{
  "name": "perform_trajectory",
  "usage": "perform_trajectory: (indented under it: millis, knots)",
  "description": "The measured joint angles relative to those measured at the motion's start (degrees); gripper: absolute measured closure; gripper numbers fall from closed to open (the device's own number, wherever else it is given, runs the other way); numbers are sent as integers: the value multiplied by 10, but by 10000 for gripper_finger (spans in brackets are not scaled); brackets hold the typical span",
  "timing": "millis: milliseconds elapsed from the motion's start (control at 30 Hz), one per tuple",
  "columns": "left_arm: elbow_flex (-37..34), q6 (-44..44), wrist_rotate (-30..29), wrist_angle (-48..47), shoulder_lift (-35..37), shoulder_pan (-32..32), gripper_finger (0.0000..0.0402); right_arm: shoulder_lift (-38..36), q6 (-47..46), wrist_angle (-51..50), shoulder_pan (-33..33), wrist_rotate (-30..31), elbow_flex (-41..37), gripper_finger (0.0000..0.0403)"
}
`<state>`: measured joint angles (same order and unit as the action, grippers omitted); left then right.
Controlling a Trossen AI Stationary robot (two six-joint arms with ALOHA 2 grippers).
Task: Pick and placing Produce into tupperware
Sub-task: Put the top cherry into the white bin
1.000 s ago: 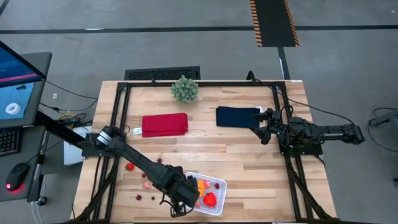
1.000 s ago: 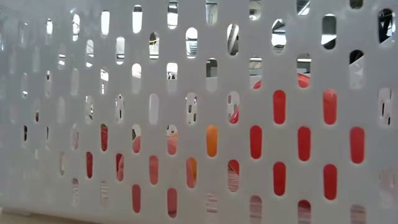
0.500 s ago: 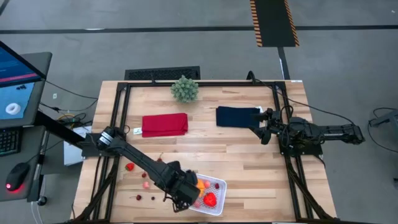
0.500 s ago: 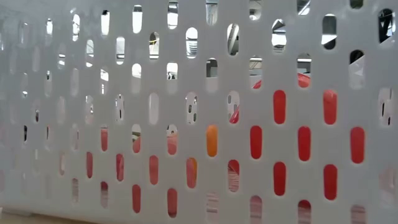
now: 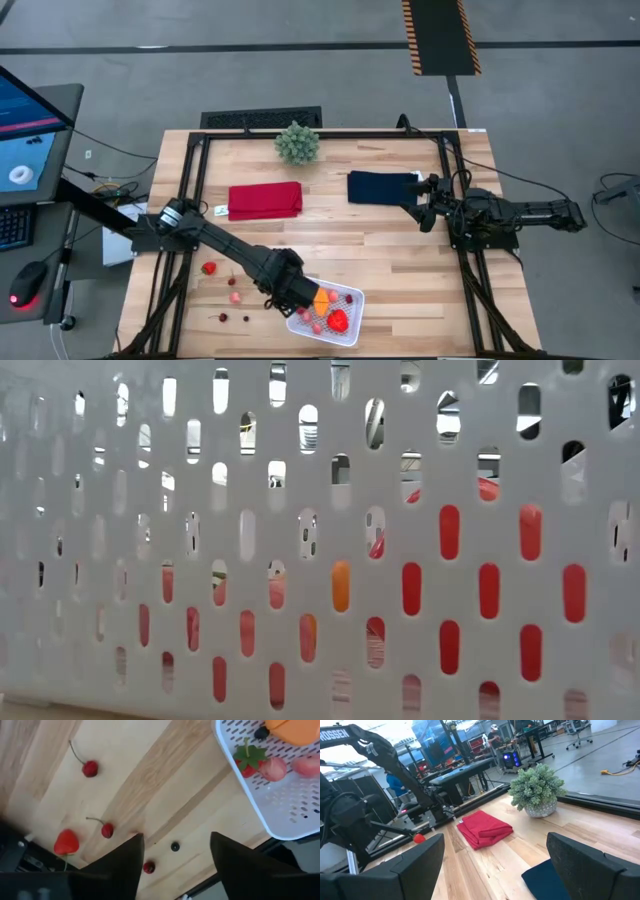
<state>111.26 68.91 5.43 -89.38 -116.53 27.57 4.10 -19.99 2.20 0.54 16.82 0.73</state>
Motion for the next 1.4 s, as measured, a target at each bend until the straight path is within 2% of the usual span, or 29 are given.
perform_trajectory:
  millis: [300, 467, 567, 667, 867, 1000, 1167, 1400]
  knots:
    - [0, 40, -22, -6, 44, 16, 77, 0, 0, 0, 0, 0, 0, 29]
    - [-14, 19, -118, -4, 106, 55, 47, 0, 0, 0, 0, 0, 0, 29]
    - [-70, 0, -142, -1, 160, 58, 44, 0, 0, 0, 0, 0, 0, 29]
    - [-161, -38, -160, 59, 219, 43, 44, 0, 0, 0, 0, 0, 0, 29]
    - [-360, -32, -131, 194, 343, 15, 44, 0, 0, 0, 0, 0, 0, 29]
    - [-451, -18, -124, 248, 403, 10, 44, 0, 0, 0, 0, 0, 0, 29]
    - [-514, 16, -119, 276, 415, -15, 44, 0, 0, 0, 0, 0, 0, 29]
    - [-566, 30, -67, 343, 380, -65, 44, 0, 0, 0, 0, 0, 0, 29]
